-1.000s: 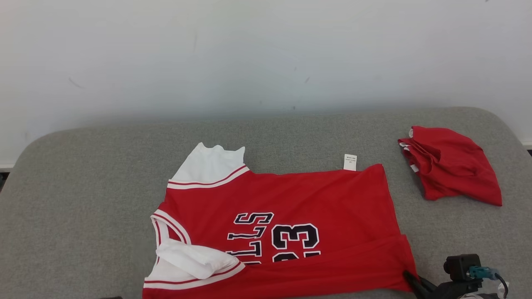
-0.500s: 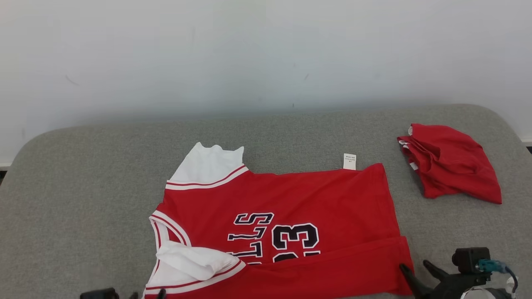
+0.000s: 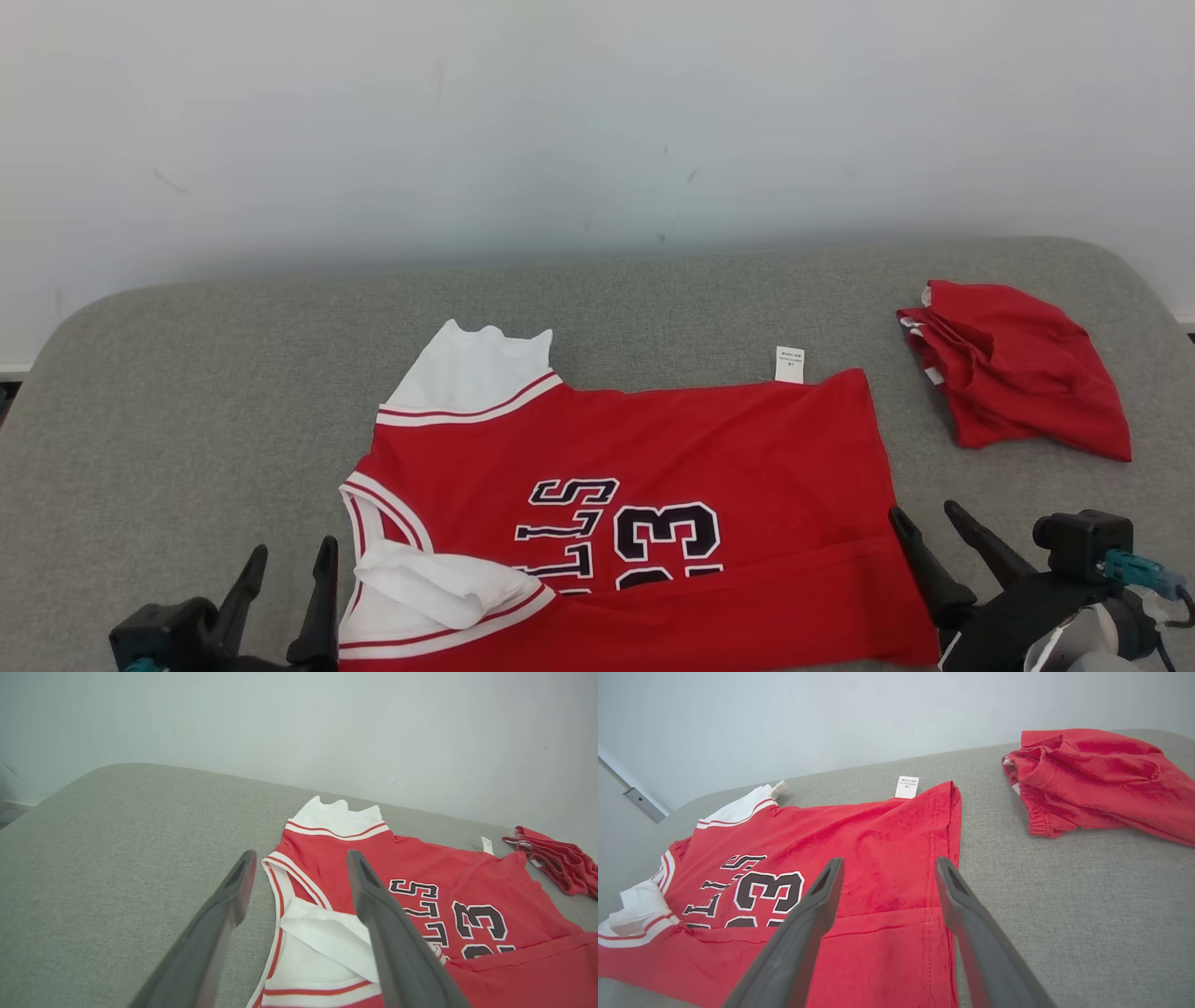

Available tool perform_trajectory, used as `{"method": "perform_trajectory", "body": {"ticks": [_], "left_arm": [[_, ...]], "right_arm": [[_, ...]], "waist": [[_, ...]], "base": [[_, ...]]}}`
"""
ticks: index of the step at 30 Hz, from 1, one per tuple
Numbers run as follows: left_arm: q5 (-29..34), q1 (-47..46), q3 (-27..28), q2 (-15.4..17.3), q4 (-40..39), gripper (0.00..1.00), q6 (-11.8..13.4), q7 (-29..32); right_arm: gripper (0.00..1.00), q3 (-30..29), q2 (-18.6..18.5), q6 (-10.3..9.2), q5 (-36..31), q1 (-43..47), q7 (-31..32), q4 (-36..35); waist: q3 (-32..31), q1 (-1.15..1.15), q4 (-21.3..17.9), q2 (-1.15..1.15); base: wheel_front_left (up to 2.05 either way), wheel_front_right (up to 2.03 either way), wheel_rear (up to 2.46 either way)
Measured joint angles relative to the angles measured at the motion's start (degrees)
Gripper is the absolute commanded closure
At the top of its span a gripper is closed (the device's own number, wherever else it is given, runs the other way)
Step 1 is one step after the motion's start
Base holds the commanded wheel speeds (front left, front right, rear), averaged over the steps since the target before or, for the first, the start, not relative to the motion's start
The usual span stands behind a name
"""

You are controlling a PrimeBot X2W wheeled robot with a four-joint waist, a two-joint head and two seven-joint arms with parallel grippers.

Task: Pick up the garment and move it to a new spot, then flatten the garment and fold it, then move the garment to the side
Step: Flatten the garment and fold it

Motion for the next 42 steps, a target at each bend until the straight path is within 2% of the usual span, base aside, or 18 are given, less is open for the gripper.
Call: {"method": "perform_trajectory", "body": {"ticks": [5, 15, 25, 31, 33, 42], "left_arm": [[1.69, 0.27, 0.31, -0.19, -2.31, 0.0, 1.6, -2.14], [3.39, 3.82, 1.12, -2.11, -3.49, 0.0, 3.53, -4.23], [6.43, 3.81, 1.81, -1.9, -3.49, 0.0, 4.04, -4.25], [6.6, 3.33, 1.47, -1.87, -3.35, 0.0, 4.04, -3.98], [6.51, 2.34, 1.02, -1.86, -3.15, 0.0, 3.94, -3.57], [5.76, -9.66, -0.69, 0.14, 0.74, 0.0, -1.0, 0.67]], "right_arm": [[0.0, -1.89, 0.1, -1.75, -1.18, 0.1, -3.28, -2.36], [0.0, -5.13, 0.56, -6.05, -2.91, 3.78, -4.77, -5.65], [0.0, -6.76, 0.08, -7.47, -5.53, 4.03, -4.85, -7.97], [0.0, -6.82, 0.0, -7.59, -6.35, 4.74, -4.86, -8.66], [0.0, -6.84, -0.02, -7.88, -6.83, 4.56, -4.86, -8.73], [0.0, -6.35, -0.26, -8.09, -8.45, -2.7, -2.65, -7.06]], "waist": [[0.29, 0.0, 0.01, 0.0], [1.04, 0.0, -0.47, 0.0], [1.76, 0.0, -0.53, 0.0], [2.07, 0.0, -0.37, 0.0], [2.24, 0.0, -0.24, 0.0], [4.47, 0.0, 0.08, 0.0]], "base": [[0.0, 0.0, 0.0], [0.0, 0.0, 0.0], [0.0, 0.0, 0.0], [0.0, 0.0, 0.0], [0.0, 0.0, 0.0], [0.0, 0.0, 0.0]]}}
